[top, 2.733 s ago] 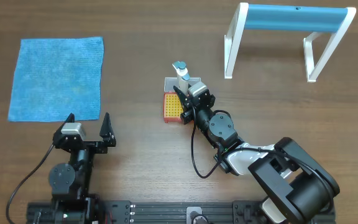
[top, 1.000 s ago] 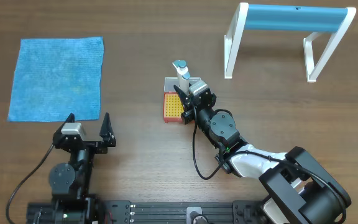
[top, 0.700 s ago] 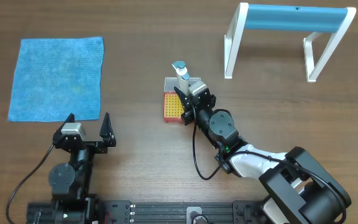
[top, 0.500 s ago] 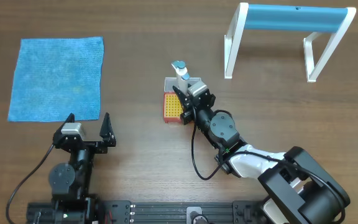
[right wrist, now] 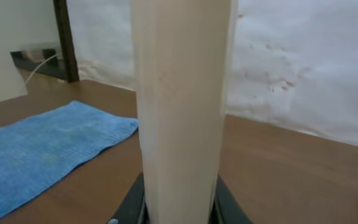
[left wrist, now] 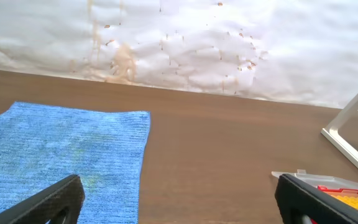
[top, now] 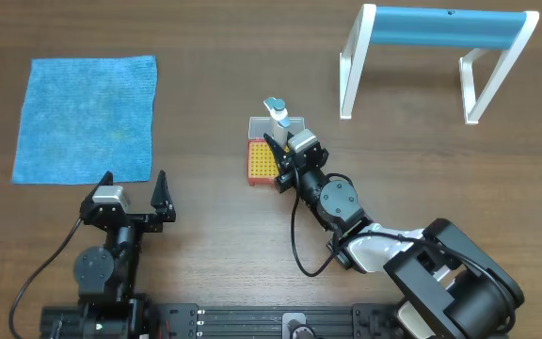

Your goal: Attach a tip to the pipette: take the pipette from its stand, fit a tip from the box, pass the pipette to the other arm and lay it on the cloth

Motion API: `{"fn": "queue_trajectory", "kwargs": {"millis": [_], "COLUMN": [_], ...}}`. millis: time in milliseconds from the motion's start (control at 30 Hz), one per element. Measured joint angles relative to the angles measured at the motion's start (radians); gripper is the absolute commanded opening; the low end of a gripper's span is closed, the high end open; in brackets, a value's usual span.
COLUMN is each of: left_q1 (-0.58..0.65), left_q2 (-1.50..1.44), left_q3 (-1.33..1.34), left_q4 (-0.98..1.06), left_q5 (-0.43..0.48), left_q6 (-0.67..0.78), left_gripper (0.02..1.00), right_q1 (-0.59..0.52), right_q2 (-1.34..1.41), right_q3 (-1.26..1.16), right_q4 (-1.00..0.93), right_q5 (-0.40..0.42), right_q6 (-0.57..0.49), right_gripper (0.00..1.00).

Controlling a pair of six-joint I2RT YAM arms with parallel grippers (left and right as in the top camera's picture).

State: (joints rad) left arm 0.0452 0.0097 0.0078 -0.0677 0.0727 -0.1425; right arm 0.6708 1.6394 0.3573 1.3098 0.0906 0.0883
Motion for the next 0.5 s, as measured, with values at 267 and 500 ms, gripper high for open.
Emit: {"fn": "queue_trajectory", "kwargs": {"millis": [267, 500], "left_q1": [0.0, 0.0], "left_q2": [0.0, 0.0], "left_q3": [0.0, 0.0], "left_q4": [0.0, 0.0], "left_q5": [0.0, 0.0], "left_q6": [0.0, 0.0], "left_gripper": [0.996, 0.996], "right_q1": [0.0, 0.0], "right_q2": [0.016, 0.032], "right_q3": [0.0, 0.0], "right_q4": [0.004, 0.032], "right_q5": [0.024, 0.028], "right_q6": [0.0, 0.0], "right_gripper": [0.073, 0.071]}}
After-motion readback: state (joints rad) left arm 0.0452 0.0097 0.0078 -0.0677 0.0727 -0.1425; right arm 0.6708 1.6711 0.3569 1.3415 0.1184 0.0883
